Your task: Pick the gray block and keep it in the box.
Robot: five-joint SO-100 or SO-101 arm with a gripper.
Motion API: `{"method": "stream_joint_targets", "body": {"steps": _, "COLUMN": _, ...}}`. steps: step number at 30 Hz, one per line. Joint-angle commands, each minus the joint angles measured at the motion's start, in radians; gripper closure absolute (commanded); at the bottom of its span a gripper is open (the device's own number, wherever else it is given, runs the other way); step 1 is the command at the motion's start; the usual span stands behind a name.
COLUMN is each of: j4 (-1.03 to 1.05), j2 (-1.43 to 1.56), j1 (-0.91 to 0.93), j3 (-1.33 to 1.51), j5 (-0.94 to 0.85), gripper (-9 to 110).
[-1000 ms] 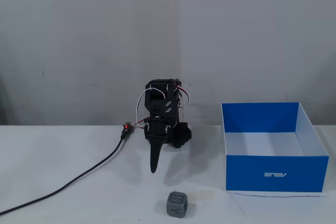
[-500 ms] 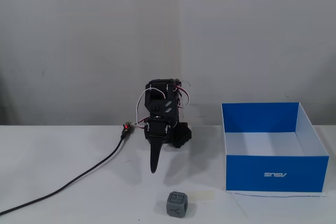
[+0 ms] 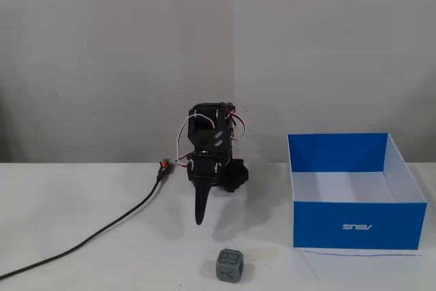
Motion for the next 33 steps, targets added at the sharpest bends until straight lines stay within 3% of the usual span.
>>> {"method": "stream_joint_targets", "body": {"steps": 1, "j4": 0.002, "j2": 0.12, "j1": 0.0, "j3": 0.005, "j5": 0.009, "gripper": 101}}
{"method": "stream_joint_targets", "body": {"steps": 33, "j4": 0.02, "j2": 0.11, "j1": 0.0, "j3": -0.083, "j5": 0.028, "gripper": 101}}
